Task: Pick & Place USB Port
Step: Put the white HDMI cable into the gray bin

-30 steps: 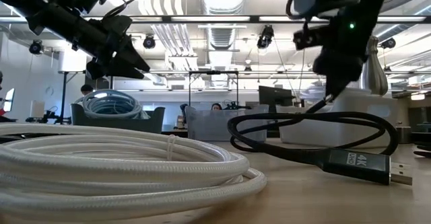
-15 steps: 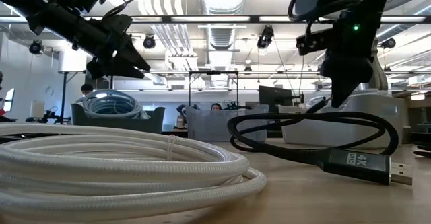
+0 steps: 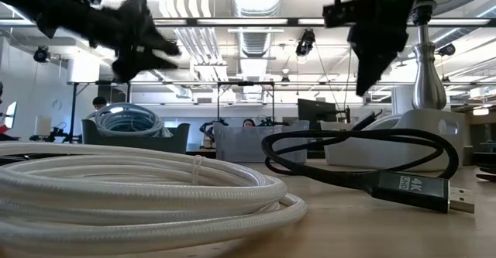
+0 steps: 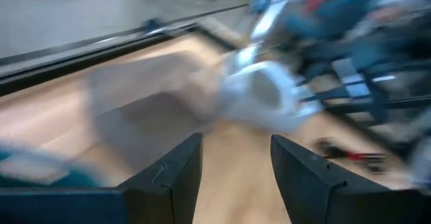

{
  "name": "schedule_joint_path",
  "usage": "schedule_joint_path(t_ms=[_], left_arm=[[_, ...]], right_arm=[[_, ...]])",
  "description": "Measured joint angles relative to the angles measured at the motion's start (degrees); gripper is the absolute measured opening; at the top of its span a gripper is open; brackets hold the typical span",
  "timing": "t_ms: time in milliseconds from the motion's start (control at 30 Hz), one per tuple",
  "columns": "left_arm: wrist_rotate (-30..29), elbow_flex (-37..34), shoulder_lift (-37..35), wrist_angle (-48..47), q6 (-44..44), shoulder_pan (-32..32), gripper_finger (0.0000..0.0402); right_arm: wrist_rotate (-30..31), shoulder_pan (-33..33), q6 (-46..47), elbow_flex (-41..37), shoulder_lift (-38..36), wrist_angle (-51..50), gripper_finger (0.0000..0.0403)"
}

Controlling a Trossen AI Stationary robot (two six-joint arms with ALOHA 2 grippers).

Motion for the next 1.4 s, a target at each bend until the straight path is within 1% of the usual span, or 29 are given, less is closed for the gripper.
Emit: schedule_joint_path(t_ms=[100,167,300,400,500,633,700,767,867,933,1000,1133,1267,1400], left_arm=[[4.7,0.0,0.0,6.2,-0.8,-2.5,0.0179],[5.9,0.0,0.0,9.1,-1.4,-4.7,0.0179],[5.9,0.0,0.6,12.2,-1.6,-10.1,0.0178],[5.5,0.0,2.6,14.2,-2.3,-14.6,0.0178],[5.3,1.1,5.9,15.6,-2.1,-18.4,0.0178],[4.8,5.4,12.5,15.3,0.8,-22.6,0.0178],[4.8,8.5,16.4,13.1,2.8,-24.2,0.0178],[4.8,12.9,20.9,8.1,5.2,-25.4,0.0178],[4.8,20.0,27.6,-5.8,8.1,-26.9,0.0178],[4.8,24.1,32.3,-15.3,8.2,-27.6,0.0178],[4.8,27.4,36.9,-20.8,6.4,-28.0,0.0178],[5.5,31.5,45.1,-21.7,5.4,-29.0,0.0178],[6.1,35.1,50.8,-21.5,5.0,-29.5,0.0178],[10.2,37.7,54.6,-21.7,4.7,-29.6,0.0178]], right_arm=[[0.0,0.3,-1.9,1.5,-0.1,0.8,0.0125],[0.0,0.6,-2.8,2.1,-0.1,1.7,0.0123],[-0.1,1.6,-5.0,2.5,-0.2,2.7,0.0121],[-0.2,2.3,-5.0,2.6,-0.2,2.6,0.0124],[-0.2,2.5,-5.0,3.0,-0.2,2.6,0.0130],[-0.2,2.5,-5.0,3.2,-0.3,2.6,0.0135],[-0.2,2.5,-5.0,3.2,-0.3,2.6,0.0134],[-0.2,2.5,-5.0,3.2,-0.3,2.6,0.0132],[-0.2,2.5,-5.0,3.1,-0.3,2.6,0.0128],[-0.3,2.5,-4.9,3.0,-0.3,2.6,0.0125],[-0.3,2.5,-4.8,2.8,-0.3,2.6,0.0123],[-0.2,2.5,-4.8,2.5,-0.3,2.6,0.0124],[-0.2,2.5,-4.8,2.1,-0.3,2.6,0.0128],[-0.2,2.5,-4.8,1.5,-0.3,2.6,0.0125]])
